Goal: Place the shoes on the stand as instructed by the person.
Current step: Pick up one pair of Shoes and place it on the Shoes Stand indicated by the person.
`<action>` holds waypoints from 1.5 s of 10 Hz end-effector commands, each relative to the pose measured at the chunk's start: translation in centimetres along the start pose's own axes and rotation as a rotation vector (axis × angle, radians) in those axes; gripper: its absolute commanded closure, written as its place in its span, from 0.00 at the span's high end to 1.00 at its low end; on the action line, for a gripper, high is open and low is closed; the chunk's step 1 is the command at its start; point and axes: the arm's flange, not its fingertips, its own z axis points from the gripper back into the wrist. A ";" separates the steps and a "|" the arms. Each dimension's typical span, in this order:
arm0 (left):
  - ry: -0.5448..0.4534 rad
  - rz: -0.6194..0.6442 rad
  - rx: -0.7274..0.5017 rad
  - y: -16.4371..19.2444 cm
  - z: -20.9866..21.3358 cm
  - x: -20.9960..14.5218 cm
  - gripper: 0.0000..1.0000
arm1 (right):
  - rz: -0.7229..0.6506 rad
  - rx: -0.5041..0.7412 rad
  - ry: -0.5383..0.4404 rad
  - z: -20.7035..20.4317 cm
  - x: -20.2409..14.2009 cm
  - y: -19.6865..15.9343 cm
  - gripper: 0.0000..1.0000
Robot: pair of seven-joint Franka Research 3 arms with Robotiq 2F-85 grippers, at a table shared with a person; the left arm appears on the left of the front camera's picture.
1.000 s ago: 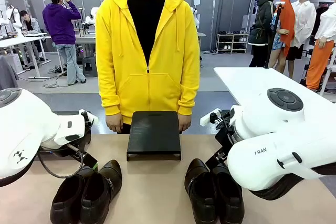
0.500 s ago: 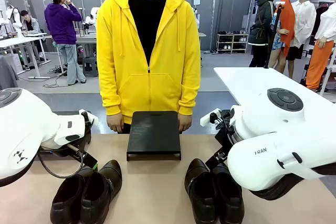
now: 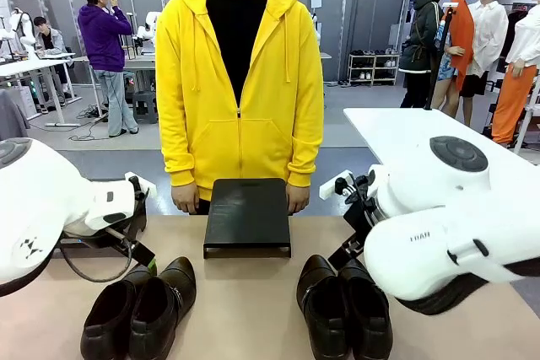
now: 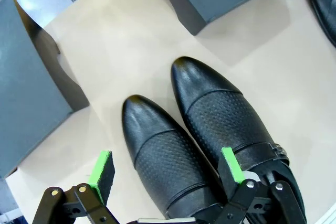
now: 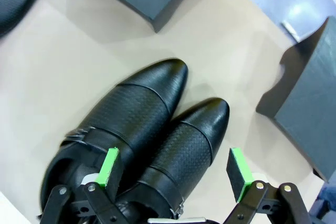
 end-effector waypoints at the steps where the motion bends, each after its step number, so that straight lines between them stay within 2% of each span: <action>1: -0.017 -0.034 -0.056 2.6 3.8 1.2 1.00 | -0.015 0.157 -0.028 4.9 2.2 -2.6 1.00; 2: -0.027 -0.028 -0.129 3.6 6.0 1.7 1.00 | -0.036 0.242 -0.052 7.0 2.9 -3.5 1.00; 4: -0.071 0.059 -0.402 6.4 10.7 1.7 1.00 | -0.076 0.338 -0.075 10.5 2.6 -6.6 1.00; 6: -0.142 0.148 -0.625 10.1 15.5 -0.8 1.00 | -0.164 0.505 -0.150 13.6 -0.7 -10.8 1.00; 7: -0.180 0.213 -0.721 12.5 18.0 -3.1 1.00 | -0.217 0.543 -0.181 14.8 -3.5 -13.4 1.00; 8: -0.262 0.282 -0.801 15.2 20.2 -6.2 1.00 | -0.276 0.643 -0.263 16.5 -6.7 -16.0 1.00; 9: -0.323 0.357 -0.840 17.4 21.9 -9.9 1.00 | -0.339 0.718 -0.363 18.9 -11.3 -18.8 1.00; 10: -0.426 0.403 -0.883 18.8 23.6 -14.0 1.00 | -0.370 0.750 -0.432 20.3 -14.4 -20.4 1.00; 11: -0.483 0.480 -0.849 19.4 24.7 -17.4 1.00 | -0.431 0.746 -0.515 21.9 -17.7 -21.8 1.00; 13: -0.547 0.641 -0.772 20.1 26.5 -24.0 1.00 | -0.532 0.676 -0.604 24.4 -23.3 -22.4 1.00; 15: -0.614 0.732 -0.694 20.6 28.3 -27.4 1.00 | -0.619 0.599 -0.652 26.5 -26.1 -22.2 1.00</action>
